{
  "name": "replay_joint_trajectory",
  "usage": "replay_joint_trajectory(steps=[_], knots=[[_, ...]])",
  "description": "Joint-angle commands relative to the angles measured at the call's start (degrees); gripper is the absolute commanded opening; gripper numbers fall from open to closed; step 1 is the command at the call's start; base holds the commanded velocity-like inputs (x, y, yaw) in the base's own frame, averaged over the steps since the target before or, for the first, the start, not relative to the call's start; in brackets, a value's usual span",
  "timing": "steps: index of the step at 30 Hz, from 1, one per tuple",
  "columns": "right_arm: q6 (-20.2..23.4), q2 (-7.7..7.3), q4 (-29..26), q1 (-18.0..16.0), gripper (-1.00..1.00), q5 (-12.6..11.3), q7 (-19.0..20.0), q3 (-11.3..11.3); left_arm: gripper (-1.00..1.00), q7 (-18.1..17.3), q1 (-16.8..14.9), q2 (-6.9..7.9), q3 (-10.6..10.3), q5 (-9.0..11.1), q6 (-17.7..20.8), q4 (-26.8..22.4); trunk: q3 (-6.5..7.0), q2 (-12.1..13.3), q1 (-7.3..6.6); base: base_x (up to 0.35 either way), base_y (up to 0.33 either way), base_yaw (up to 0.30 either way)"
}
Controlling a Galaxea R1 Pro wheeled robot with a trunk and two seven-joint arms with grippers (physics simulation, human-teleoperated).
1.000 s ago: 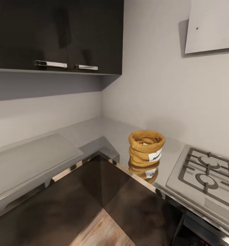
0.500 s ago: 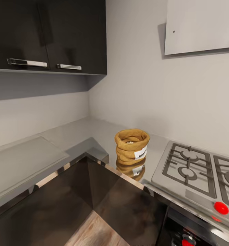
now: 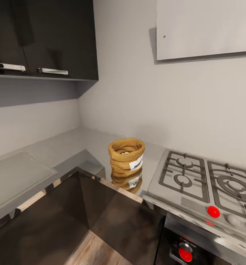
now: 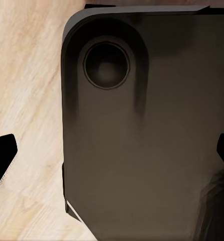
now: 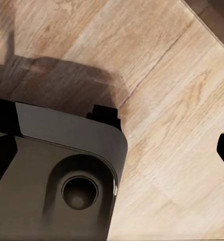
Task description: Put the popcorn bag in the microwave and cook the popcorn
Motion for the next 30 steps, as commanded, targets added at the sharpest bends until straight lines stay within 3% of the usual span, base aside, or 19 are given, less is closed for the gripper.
replay_joint_trajectory(steps=[1, 8, 20, 30], knots=[[-0.3, -0.06, 0.2, -0.1, 1.00, 0.4, 0.1, -0.4, 1.00, 0.0, 0.0, 0.00, 0.1, 0.2, -0.2, 0.0, -0.05, 0.0, 0.00, 0.000, 0.000, -0.249], [-0.3, -0.11, 0.2, -0.1, 1.00, 0.4, 0.1, -0.5, 1.00, 0.0, 0.0, -0.06, 0.1, 0.2, -0.2, 0.0, -0.05, 0.0, 0.00, -0.013, 0.000, -0.221], [-0.3, -0.21, 0.2, -0.1, 1.00, 0.4, 0.1, -0.5, 1.00, 0.0, 0.0, -0.12, 0.1, 0.2, -0.2, 0.0, -0.05, 0.0, 0.00, -0.278, 0.089, -0.012], [-0.4, -0.21, 0.2, -0.1, 1.00, 0.4, 0.1, -0.5, 1.00, 0.0, 0.0, 0.00, 0.0, 0.2, -0.2, 0.0, -0.05, 0.0, 0.00, -0.030, 0.051, -0.088]])
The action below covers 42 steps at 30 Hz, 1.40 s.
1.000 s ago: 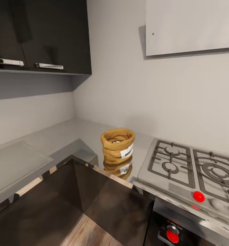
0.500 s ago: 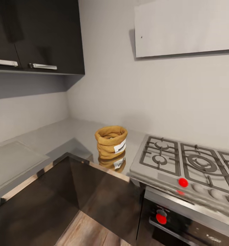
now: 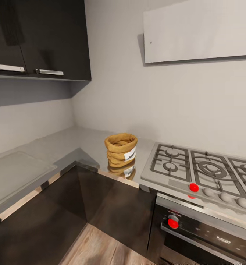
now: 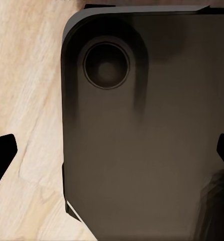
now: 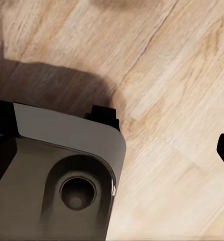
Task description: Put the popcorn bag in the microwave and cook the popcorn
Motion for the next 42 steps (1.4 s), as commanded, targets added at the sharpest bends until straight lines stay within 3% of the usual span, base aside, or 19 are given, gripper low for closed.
replay_joint_trajectory(steps=[1, 17, 26, 42], knots=[[-0.2, -0.02, 0.2, -0.1, 1.00, 0.4, 0.1, -0.4, 1.00, 0.0, 0.0, 0.00, 0.1, 0.2, -0.2, 0.0, -0.05, 0.0, 0.00, 0.000, 0.001, -0.239], [-0.2, -0.07, 0.2, -0.1, 1.00, 0.4, 0.1, -0.4, 1.00, 0.0, 0.0, 0.00, 0.1, 0.2, -0.2, 0.0, -0.05, 0.0, 0.00, 0.000, 0.000, -0.243], [-0.1, -0.28, 0.2, -0.1, 1.00, 0.6, 0.2, -0.3, 1.00, 0.0, 0.0, 0.00, 0.1, 0.1, -0.2, 0.0, -0.05, 0.0, 0.00, 0.000, 0.031, -0.006], [-0.7, -0.11, 0.2, -0.1, 1.00, 0.7, 0.2, -0.2, 1.00, 0.0, 0.0, 0.00, 0.0, 0.1, -0.1, 0.0, -0.05, 0.0, 0.00, 0.048, 0.211, 0.000]])
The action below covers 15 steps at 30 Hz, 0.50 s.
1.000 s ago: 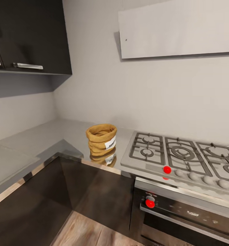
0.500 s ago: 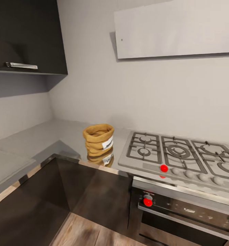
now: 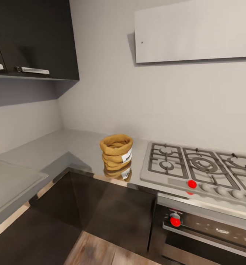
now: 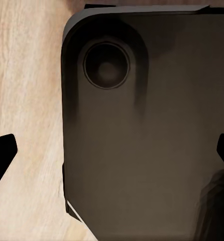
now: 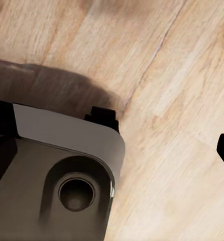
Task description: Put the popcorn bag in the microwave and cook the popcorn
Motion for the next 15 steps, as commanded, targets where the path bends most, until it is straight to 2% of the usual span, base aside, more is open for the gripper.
replay_joint_trajectory(steps=[1, 7, 15], knots=[[-0.4, -0.03, 0.2, -0.1, 1.00, 0.4, 0.1, -0.4, 1.00, 0.0, 0.0, 0.00, 0.1, 0.1, -0.1, 0.0, -0.05, 0.0, 0.01, 0.109, 0.213, 0.000], [-0.3, 0.13, 0.2, -0.1, 1.00, 0.4, 0.1, -0.4, 1.00, 0.0, 0.0, 0.00, 0.1, 0.1, -0.1, 0.0, -0.05, 0.0, 0.01, 0.116, 0.179, -0.028], [0.1, 0.13, 0.2, -0.1, 1.00, 0.4, 0.1, -0.4, 1.00, 0.0, 0.0, 0.00, 0.1, 0.1, -0.1, 0.0, -0.05, 0.0, 0.01, 0.030, 0.037, -0.224]])
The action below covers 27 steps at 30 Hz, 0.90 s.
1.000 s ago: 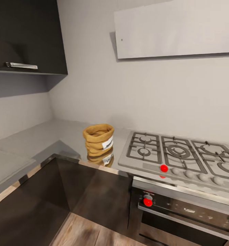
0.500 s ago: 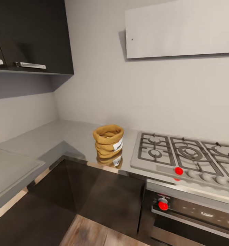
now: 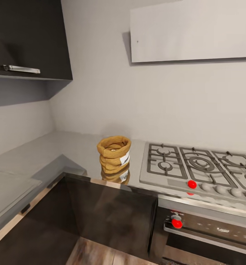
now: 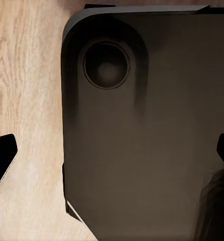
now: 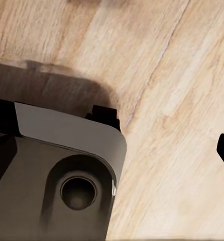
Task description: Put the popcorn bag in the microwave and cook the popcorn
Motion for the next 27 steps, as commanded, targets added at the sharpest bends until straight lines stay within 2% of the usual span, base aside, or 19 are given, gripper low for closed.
replay_joint_trajectory(steps=[1, 14, 27], knots=[[-0.3, -0.05, 0.2, -0.1, 1.00, 0.4, 0.1, -0.4, 1.00, 0.0, 0.0, 0.00, 0.1, 0.1, -0.2, 0.0, -0.05, 0.0, 0.00, 0.001, 0.001, -0.245], [-0.3, -0.09, 0.2, -0.1, 1.00, 0.4, 0.1, -0.4, 1.00, 0.0, 0.0, 0.00, 0.1, 0.1, -0.2, 0.0, -0.05, 0.0, 0.00, 0.000, 0.004, -0.245], [-0.3, -0.06, 0.2, -0.1, 1.00, 0.3, 0.1, -0.4, 1.00, 0.0, 0.0, 0.00, 0.1, 0.1, -0.2, 0.0, -0.05, 0.0, 0.00, 0.052, 0.156, -0.245]])
